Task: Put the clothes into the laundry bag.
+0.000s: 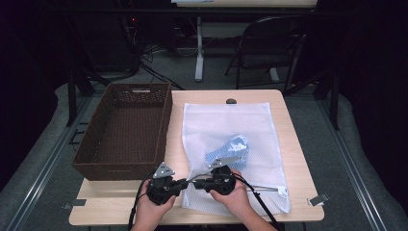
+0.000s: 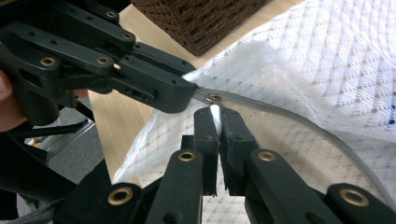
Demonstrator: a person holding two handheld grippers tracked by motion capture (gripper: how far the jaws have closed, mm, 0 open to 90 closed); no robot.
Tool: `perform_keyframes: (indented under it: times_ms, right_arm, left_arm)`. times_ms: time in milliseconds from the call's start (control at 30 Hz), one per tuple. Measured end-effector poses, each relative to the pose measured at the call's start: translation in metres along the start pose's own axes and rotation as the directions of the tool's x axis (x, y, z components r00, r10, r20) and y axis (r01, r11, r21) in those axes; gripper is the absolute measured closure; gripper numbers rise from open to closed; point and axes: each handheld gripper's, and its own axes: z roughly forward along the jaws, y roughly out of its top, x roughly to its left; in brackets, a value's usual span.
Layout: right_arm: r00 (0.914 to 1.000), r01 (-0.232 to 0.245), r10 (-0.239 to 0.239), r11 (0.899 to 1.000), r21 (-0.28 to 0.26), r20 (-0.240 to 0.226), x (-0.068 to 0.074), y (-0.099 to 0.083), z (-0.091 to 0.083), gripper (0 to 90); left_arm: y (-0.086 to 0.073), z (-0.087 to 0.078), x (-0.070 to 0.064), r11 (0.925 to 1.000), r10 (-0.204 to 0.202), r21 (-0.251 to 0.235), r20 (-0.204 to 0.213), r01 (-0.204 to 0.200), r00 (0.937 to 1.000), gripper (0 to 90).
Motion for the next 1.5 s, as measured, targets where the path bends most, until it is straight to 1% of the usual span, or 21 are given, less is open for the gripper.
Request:
perform_keyframes:
  times_ms: [67, 167, 233, 300, 400, 467, 533, 600, 667, 700, 767, 800, 833, 900, 967, 1000, 1067, 1133, 1167, 1333, 1500]
  right_arm:
    - [0.9999, -0.013, 0.013, 1.0, 0.005, 0.001, -0.001, -0.001, 0.0, 86.4]
    - [0.9998, -0.018, 0.018, 1.0, 0.009, 0.002, -0.002, -0.001, -0.001, 86.4]
    - [0.9997, -0.014, 0.014, 1.0, 0.016, 0.019, -0.003, -0.002, -0.001, 86.3]
    - [0.9993, -0.024, 0.024, 1.0, 0.02, 0.03, -0.006, -0.003, -0.002, 86.4]
    - [0.9982, -0.041, 0.04, 0.999, 0.025, 0.044, -0.012, -0.005, -0.003, 86.4]
    - [0.9968, -0.05, 0.047, 0.998, 0.032, 0.064, -0.015, -0.007, -0.004, 86.3]
    - [0.996, -0.057, 0.055, 0.998, 0.036, 0.07, -0.018, -0.009, -0.006, 86.4]
    - [0.9951, -0.055, 0.052, 0.998, 0.041, 0.085, -0.02, -0.011, -0.009, 86.3]
    - [0.9941, -0.061, 0.056, 0.997, 0.045, 0.093, -0.021, -0.011, -0.011, 86.3]
    - [0.994, -0.07, 0.066, 0.997, 0.041, 0.087, -0.021, -0.012, -0.012, 86.3]
    - [0.9942, -0.062, 0.058, 0.997, 0.042, 0.091, -0.02, -0.012, -0.013, 86.3]
    - [0.9937, -0.064, 0.06, 0.997, 0.043, 0.094, -0.019, -0.012, -0.014, 86.3]
    - [0.9938, -0.055, 0.051, 0.998, 0.044, 0.099, -0.019, -0.013, -0.014, 86.3]
    - [0.9935, -0.061, 0.056, 0.997, 0.043, 0.099, -0.019, -0.013, -0.014, 86.3]
    - [0.9939, -0.061, 0.057, 0.997, 0.04, 0.094, -0.019, -0.013, -0.014, 86.3]
    - [0.9942, -0.052, 0.048, 0.998, 0.037, 0.096, -0.019, -0.013, -0.014, 86.3]
    - [0.9941, -0.058, 0.054, 0.998, 0.035, 0.094, -0.017, -0.013, -0.015, 86.2]
    - [0.9943, -0.055, 0.051, 0.998, 0.038, 0.094, -0.016, -0.013, -0.015, 86.3]
    - [0.9942, -0.055, 0.052, 0.998, 0.038, 0.094, -0.016, -0.013, -0.015, 86.2]
    - [0.9943, -0.054, 0.05, 0.998, 0.033, 0.094, -0.015, -0.013, -0.015, 86.3]
    - [0.9937, -0.062, 0.059, 0.998, 0.023, 0.095, -0.015, -0.014, -0.016, 86.2]
  left_arm:
    - [0.0, 0.0, 0.001, 1.0, 0.004, -0.001, -0.003, -0.004, 1.0, 85.0]
    - [0.0, 0.0, 0.001, 1.0, 0.003, 0.005, 0.002, -0.003, 1.0, 85.0]
    - [0.0, -0.001, 0.001, 1.0, -0.001, 0.002, -0.002, 0.001, 1.0, 84.9]
    - [0.0, -0.003, 0.002, 1.0, -0.001, 0.0, -0.002, 0.001, 1.0, 84.9]
    - [0.0, -0.005, 0.003, 0.9999, -0.015, -0.008, -0.004, 0.015, 0.9999, 84.9]
    - [0.0, -0.006, 0.004, 0.9999, -0.01, -0.001, -0.005, 0.01, 0.9999, 84.8]
    - [0.0, -0.006, 0.005, 1.0, -0.008, 0.003, -0.008, 0.008, 0.9999, 84.9]
    - [0.0, -0.006, 0.005, 0.9999, -0.01, 0.003, -0.008, 0.01, 0.9999, 84.8]
    - [0.0, -0.006, 0.005, 0.9998, -0.02, 0.001, -0.002, 0.02, 0.9998, 84.6]
    - [0.0, -0.006, 0.005, 0.9996, -0.029, -0.002, 0.002, 0.029, 0.9996, 84.3]
    - [-0.001, -0.005, 0.006, 0.999, -0.044, -0.008, 0.017, 0.044, 0.9989, 82.3]
    - [-0.001, -0.005, 0.007, 0.999, -0.044, -0.01, 0.019, 0.045, 0.9988, 80.4]
    - [-0.002, -0.004, 0.007, 0.9989, -0.044, -0.01, 0.023, 0.045, 0.9987, 78.8]
    - [-0.002, -0.002, 0.007, 0.9979, -0.063, -0.008, 0.042, 0.064, 0.9971, 73.8]
    - [-0.002, 0.001, 0.006, 0.9982, -0.059, -0.005, 0.037, 0.059, 0.9976, 69.4]
    - [-0.002, 0.002, 0.006, 0.9983, -0.059, -0.004, 0.035, 0.059, 0.9976, 66.5]
    - [-0.002, 0.005, 0.005, 0.9977, -0.068, -0.006, 0.043, 0.068, 0.9968, 60.6]
    - [-0.002, 0.009, 0.006, 0.9979, -0.065, -0.004, 0.046, 0.065, 0.9969, 58.8]
    - [-0.001, 0.011, 0.005, 0.9974, -0.071, -0.001, 0.055, 0.072, 0.9959, 57.9]
    - [0.001, 0.021, 0.005, 0.9974, -0.07, 0.015, 0.059, 0.07, 0.9957, 57.4]
    - [0.003, 0.027, 0.004, 0.9969, -0.078, 0.008, 0.065, 0.078, 0.9949, 57.8]
